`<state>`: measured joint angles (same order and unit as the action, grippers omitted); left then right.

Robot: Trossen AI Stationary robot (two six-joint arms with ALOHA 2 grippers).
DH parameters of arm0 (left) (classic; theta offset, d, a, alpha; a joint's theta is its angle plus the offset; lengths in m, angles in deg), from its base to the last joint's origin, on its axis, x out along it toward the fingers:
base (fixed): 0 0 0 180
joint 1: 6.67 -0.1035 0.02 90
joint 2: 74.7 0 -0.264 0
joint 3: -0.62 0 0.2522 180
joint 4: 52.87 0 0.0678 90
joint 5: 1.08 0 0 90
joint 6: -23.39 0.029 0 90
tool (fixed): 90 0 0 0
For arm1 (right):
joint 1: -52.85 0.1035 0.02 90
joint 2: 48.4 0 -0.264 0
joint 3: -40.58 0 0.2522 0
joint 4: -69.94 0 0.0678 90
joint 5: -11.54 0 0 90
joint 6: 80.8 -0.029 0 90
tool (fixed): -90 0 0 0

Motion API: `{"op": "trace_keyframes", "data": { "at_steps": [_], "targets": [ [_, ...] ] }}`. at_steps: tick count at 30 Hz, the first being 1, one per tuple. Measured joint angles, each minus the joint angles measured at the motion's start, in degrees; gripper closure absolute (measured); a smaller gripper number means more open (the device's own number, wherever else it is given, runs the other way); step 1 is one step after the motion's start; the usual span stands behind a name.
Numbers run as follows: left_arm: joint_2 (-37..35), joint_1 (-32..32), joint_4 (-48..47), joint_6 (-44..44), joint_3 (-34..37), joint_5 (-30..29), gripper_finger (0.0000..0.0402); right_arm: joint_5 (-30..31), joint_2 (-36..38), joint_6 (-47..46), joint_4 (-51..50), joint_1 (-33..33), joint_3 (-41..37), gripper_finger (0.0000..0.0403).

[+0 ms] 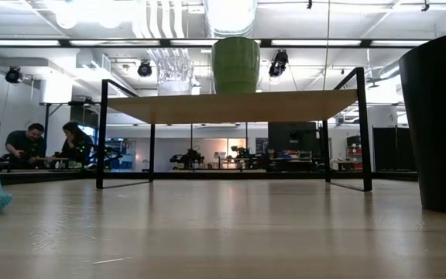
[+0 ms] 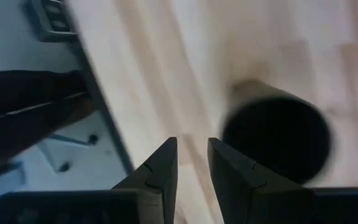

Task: Stack small to large cups/mugs on shelf
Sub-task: Put the black cup on the shelf

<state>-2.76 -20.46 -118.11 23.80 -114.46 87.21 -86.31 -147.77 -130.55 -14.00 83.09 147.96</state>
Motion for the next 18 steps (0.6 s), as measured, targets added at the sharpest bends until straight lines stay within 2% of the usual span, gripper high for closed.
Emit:
{"op": "trace_keyframes", "data": {
  "at_steps": [3, 18],
  "targets": [
    [0.0, 0.0, 0.0, 0.0, 0.0, 0.0, 0.0311, -1.0, 0.0, -1.1, 2.9, 0.2, -1.6, 0.0319],
    [0.0, 0.0, 0.0, 0.0, 0.0, 0.0, 0.0311, -1.1, 0.0, -4.3, 2.9, 0.3, -5.0, 0.0319]
  ]
}}
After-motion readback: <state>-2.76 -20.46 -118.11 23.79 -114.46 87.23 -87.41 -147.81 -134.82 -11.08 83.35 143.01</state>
